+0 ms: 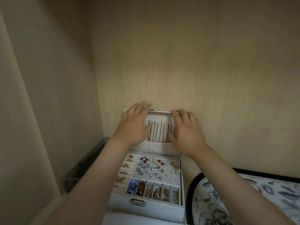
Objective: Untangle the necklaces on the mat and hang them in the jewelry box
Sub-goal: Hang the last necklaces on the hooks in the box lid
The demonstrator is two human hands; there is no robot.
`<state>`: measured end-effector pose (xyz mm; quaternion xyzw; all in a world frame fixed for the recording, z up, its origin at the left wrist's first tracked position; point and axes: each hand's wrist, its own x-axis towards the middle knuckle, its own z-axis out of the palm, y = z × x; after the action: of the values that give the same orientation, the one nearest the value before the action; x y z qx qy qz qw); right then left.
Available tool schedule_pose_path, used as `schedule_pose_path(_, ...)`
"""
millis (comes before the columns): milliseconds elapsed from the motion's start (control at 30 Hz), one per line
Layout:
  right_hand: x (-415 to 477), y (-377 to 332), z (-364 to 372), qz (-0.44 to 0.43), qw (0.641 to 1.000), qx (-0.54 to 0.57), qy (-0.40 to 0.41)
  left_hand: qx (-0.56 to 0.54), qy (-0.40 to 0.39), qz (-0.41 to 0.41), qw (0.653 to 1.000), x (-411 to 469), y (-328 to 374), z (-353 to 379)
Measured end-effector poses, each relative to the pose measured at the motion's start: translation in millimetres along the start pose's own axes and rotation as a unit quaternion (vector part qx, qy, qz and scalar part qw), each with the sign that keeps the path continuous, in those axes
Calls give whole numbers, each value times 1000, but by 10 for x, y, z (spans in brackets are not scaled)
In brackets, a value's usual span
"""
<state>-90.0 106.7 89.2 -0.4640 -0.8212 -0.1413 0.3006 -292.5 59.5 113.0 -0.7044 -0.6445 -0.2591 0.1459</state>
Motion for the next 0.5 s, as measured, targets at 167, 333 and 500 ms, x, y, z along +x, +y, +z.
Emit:
schedule_pose_path(167, -141, -23, -220, -36, 997, 14, 63, 11, 0, 5, 1000, -233, 29, -82)
schedule_pose_path(333, -396, -134, -446, -93, 990, 9, 101, 25, 79, 23, 996, -588, 93, -324)
schedule_pose_path(500, -821, -292, -601, -134, 983, 124, -18, -3, 29, 32, 999, -1103, 108, -408)
